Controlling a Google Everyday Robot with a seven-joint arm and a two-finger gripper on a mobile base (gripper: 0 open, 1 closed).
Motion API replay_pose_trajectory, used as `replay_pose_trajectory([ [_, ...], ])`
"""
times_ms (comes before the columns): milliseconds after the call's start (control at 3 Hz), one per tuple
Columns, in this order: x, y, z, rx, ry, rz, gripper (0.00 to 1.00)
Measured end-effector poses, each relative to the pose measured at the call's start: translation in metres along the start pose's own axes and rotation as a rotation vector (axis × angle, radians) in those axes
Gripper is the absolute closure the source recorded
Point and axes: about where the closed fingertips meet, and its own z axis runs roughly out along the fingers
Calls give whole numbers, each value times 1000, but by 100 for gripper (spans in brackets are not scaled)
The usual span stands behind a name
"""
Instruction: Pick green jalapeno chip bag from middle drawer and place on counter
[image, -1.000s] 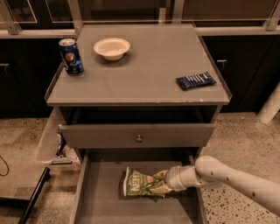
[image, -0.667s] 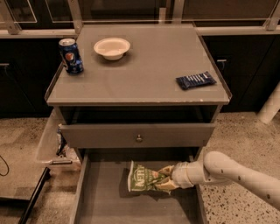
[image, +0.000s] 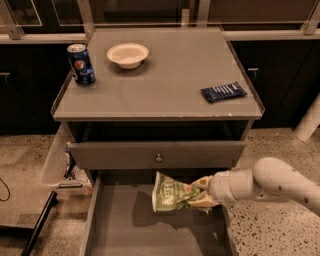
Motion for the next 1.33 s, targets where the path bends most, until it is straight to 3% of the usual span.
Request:
replay_pose_trajectory([
  [333,-34,-11,-35,19,-36,-44,100],
  [1000,-48,-6,-49,39,-30,-76,100],
  [1333,-94,14,-80,81,-14,-196,100],
])
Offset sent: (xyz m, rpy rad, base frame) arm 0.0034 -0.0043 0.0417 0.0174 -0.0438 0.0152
